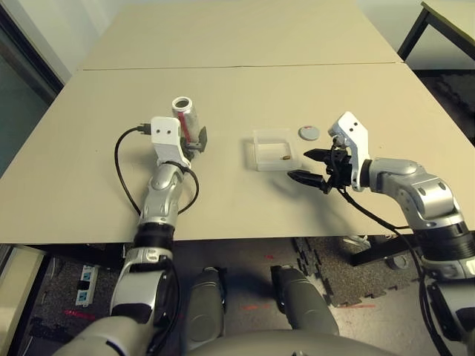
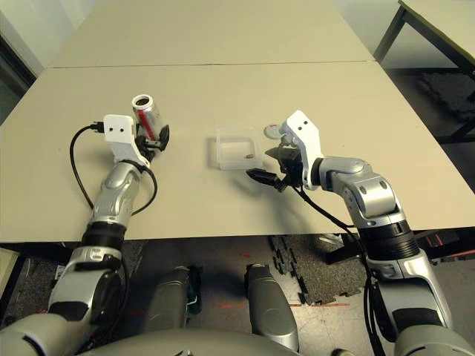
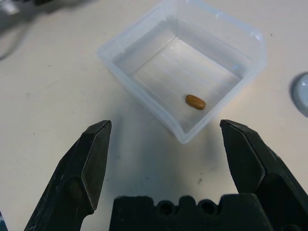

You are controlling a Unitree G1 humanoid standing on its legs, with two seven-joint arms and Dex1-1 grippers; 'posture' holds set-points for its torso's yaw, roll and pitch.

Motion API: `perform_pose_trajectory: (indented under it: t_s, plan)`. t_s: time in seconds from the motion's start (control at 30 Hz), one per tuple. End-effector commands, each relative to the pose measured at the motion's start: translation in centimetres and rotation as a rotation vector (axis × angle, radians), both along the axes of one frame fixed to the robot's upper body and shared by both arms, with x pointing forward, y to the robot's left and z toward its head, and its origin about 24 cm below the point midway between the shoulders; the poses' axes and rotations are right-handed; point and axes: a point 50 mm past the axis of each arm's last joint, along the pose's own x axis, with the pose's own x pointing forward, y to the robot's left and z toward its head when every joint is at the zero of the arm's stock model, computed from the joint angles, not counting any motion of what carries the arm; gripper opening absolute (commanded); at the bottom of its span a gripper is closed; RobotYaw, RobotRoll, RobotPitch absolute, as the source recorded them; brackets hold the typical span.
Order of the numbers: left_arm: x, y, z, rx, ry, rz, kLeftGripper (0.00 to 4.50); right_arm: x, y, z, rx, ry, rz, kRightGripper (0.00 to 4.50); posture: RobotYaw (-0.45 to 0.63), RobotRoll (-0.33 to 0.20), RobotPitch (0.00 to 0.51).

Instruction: Pour the medicine from the bottle into the box.

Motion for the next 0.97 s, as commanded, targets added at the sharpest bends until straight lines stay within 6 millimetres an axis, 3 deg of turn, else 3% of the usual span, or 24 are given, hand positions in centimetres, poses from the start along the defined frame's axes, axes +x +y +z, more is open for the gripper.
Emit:
perform_pose_trajectory:
  t_s: [0.03,0.2,0.27,0.4,0.6,0.8,0.97]
  plan:
    - [-2.2,0.5,0.6,-0.016,0.005,-0.006,4.46,-0.4,-0.4,0.8,0.019,-0.029,-0.021,4.50,-0.09,0.000,0.179]
    - [-5.1,2.9,1.8,-0.063,-0.004,0.093,4.46,-0.3,-1.8,1.9,0.116,-0.072,-0.177,4.50,-0.05,0.000,0.192]
    - [-5.2,5.5,2.9,-0.063,-0.061,0.176,4.46,0.7,-4.0,2.1,0.150,-0.136,-0.413,4.50,-0.04,0.000,0.200]
    - [-4.1,10.6,4.5,-0.053,-0.152,0.321,4.46,2.0,-8.2,1.9,0.156,-0.236,-0.829,4.50,-0.02,0.000,0.217]
    - [-2.0,16.1,4.5,-0.014,-0.170,0.403,4.46,2.5,-11.0,1.1,0.076,-0.348,-1.107,4.50,-0.03,0.000,0.219]
    - [-1.2,18.6,2.6,-0.002,-0.067,0.422,4.46,2.9,-11.4,-0.3,0.071,-0.373,-1.192,4.50,-0.05,0.000,0.212]
    - [-1.0,18.6,0.8,-0.036,0.021,0.423,4.46,2.3,-12.7,-1.8,0.015,-0.395,-1.268,4.50,-0.08,0.000,0.206]
